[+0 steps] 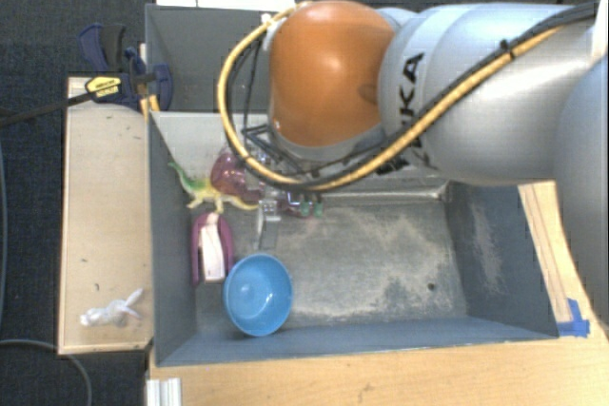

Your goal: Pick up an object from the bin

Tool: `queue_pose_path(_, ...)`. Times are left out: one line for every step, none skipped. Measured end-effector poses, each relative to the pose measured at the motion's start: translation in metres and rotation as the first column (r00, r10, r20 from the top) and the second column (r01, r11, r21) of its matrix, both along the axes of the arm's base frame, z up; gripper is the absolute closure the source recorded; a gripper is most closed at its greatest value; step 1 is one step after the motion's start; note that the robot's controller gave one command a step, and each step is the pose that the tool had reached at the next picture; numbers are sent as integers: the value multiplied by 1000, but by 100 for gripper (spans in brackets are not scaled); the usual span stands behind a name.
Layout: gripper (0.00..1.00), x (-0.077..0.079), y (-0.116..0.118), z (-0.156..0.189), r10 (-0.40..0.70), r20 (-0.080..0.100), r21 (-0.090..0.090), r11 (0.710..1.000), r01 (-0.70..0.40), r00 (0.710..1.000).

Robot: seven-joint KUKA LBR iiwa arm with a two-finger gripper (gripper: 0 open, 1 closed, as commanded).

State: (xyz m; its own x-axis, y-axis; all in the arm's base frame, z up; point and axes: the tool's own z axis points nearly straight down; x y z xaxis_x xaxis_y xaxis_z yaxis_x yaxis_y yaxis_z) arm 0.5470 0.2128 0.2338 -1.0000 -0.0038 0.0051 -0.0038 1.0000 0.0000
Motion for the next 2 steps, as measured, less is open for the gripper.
queue_pose_path(0, 2, -1, 5, -5, 8, 2, 1000, 5, 1000)
queue_pose_path(0, -12, -8, -16, 124, 15, 3, 992, -124, 992)
